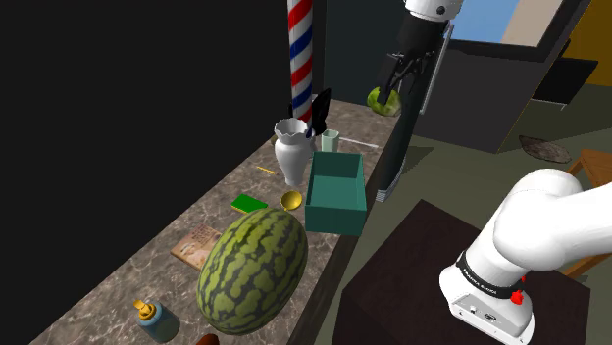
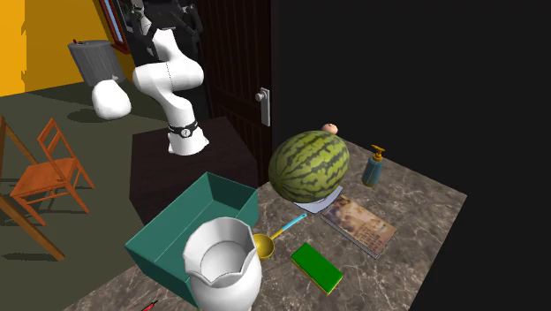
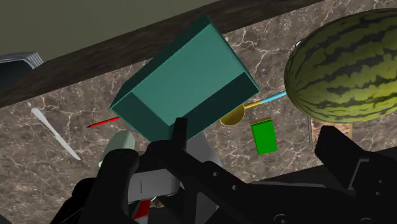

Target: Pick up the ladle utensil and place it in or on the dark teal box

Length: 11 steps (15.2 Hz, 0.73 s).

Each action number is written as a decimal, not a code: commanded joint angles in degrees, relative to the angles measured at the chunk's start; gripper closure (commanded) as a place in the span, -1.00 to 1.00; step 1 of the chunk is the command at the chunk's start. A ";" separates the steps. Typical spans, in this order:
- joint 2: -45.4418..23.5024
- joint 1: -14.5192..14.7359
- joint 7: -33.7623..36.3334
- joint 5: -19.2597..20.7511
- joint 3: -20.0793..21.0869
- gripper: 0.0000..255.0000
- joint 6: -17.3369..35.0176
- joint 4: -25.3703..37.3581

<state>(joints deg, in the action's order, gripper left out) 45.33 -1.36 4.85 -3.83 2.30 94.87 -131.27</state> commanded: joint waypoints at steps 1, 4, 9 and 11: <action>0.00 0.00 0.00 0.00 0.00 -1.00 0.00 0.00; -1.80 -0.86 6.62 -1.20 4.01 -1.00 4.29 -3.00; -7.05 -2.41 17.79 -2.71 10.72 -1.00 11.53 -6.03; -9.91 -3.18 22.34 -3.01 13.41 -1.00 14.41 -6.54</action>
<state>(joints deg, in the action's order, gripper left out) 37.03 -4.22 24.42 -6.55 14.06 107.59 -137.57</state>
